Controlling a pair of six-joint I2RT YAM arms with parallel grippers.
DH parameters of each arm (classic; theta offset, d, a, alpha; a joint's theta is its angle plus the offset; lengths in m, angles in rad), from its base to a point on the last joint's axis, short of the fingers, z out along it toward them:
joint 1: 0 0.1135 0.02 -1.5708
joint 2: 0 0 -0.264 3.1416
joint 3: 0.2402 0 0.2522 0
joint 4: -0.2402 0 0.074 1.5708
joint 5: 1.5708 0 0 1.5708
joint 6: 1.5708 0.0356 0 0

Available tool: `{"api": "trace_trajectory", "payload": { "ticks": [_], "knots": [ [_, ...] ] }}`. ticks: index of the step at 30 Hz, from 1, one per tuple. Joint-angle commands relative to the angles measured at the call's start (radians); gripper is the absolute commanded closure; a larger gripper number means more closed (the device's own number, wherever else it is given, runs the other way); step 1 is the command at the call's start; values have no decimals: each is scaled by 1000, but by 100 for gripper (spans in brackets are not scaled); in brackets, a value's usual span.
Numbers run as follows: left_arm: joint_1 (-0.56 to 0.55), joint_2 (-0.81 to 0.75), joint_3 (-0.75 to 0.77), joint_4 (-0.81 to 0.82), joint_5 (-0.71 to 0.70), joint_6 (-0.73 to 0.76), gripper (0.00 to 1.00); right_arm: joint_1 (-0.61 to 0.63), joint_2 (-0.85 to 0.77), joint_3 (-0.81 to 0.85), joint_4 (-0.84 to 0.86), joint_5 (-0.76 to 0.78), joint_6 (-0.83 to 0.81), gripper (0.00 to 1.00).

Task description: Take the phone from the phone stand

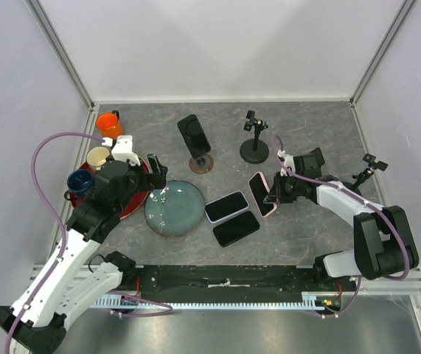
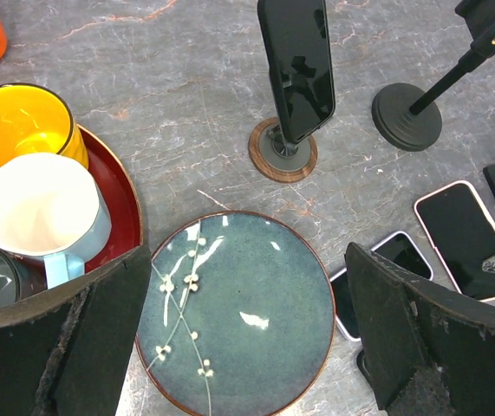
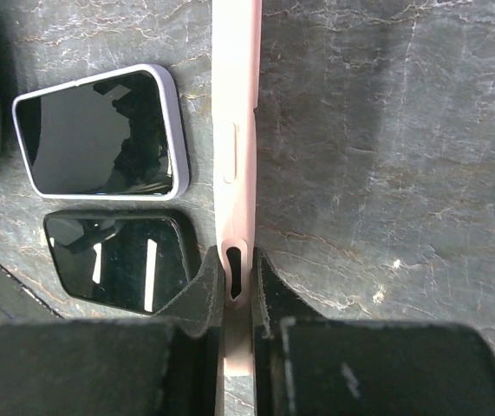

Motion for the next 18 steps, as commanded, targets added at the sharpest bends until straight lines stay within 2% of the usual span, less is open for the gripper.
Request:
{"api": "trace_trajectory", "payload": {
  "ticks": [1, 4, 8, 11, 18],
  "knots": [
    [27, -14, -13, 44, 49, 13, 1, -2, 61, -45, 152, -119, 26, 100],
    [41, -14, -13, 45, 64, 10, 1, -9, 76, -45, 147, -81, 37, 98],
    [55, -15, -19, 45, 69, 6, 1, -17, 87, -33, 111, -1, 35, 56],
    [63, -15, -24, 46, 72, 5, 2, -17, 85, -20, 83, 74, 18, 45],
    [77, -9, -25, 46, 78, 2, 2, -15, 46, -13, 60, 145, 14, 33]
  ]
}}
